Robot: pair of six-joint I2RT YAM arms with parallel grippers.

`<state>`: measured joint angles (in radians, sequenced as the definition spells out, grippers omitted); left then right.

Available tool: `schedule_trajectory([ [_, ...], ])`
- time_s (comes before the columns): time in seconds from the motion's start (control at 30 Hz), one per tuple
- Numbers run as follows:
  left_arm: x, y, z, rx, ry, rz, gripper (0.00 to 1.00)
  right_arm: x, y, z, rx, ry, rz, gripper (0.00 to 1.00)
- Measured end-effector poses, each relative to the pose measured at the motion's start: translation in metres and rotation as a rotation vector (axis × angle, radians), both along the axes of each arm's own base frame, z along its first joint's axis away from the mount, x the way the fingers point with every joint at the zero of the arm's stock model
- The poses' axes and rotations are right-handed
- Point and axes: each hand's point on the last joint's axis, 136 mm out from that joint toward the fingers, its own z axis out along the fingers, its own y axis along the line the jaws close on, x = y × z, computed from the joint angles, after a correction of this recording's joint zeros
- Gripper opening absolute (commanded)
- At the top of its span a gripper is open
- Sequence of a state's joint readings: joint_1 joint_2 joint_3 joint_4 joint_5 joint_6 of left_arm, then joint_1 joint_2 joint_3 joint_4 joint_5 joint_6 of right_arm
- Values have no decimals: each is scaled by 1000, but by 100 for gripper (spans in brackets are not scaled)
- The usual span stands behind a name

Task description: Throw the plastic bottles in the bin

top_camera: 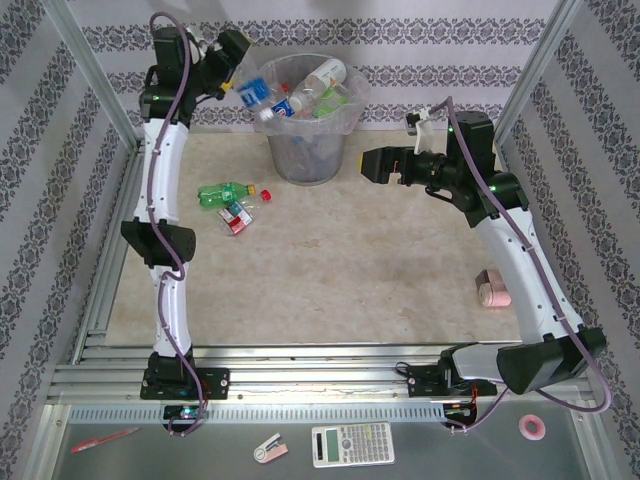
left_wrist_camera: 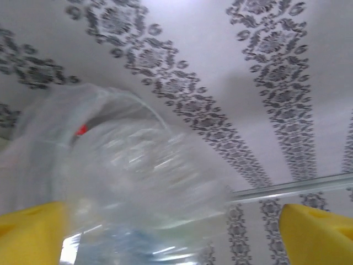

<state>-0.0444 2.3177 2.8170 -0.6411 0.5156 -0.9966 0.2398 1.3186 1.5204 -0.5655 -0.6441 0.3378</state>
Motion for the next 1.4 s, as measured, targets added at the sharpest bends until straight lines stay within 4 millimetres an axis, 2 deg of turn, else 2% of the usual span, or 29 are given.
schedule_trajectory([
  [0.13,5,-18,-5,-40,7,-37,100,1,0,-1,4,7,-3,98],
  [0.27,0,-7,-7,-31,30,-24,100,1,0,-2,10,17,-7,98],
  [0.37,-18,3,-8,23,74,-10,100,1,0,-4,15,29,-10,98],
  [0.5,-59,21,-14,178,163,31,100,2,0,-4,15,28,-10,98],
  [0.57,-85,30,-25,272,234,46,100,2,0,-5,15,30,-10,98],
  [0.67,-132,42,-63,404,381,36,100,4,2,-12,11,57,-4,98],
  [0.7,-151,44,-84,439,443,25,100,6,3,-19,7,78,-3,98],
  [0.77,-187,45,-127,472,554,-5,100,10,7,-38,-3,134,2,98],
  [0.83,-228,44,-176,477,668,-39,100,14,13,-69,-24,238,6,98],
  [0.9,-259,44,-214,469,750,-55,100,21,16,-108,-60,363,-2,98],
  [1.0,-282,44,-246,469,793,-64,100,32,15,-171,-120,557,-51,98],
  [1.1,-284,43,-256,482,773,-69,100,40,7,-230,-204,717,-139,98],
  [1.2,-277,47,-254,515,721,-58,100,48,-7,-272,-289,807,-231,98],
  [1.27,-271,49,-250,537,680,-52,100,56,-14,-291,-338,846,-287,98],
  [1.4,-259,49,-237,562,627,-55,100,83,-30,-309,-424,844,-383,98],
])
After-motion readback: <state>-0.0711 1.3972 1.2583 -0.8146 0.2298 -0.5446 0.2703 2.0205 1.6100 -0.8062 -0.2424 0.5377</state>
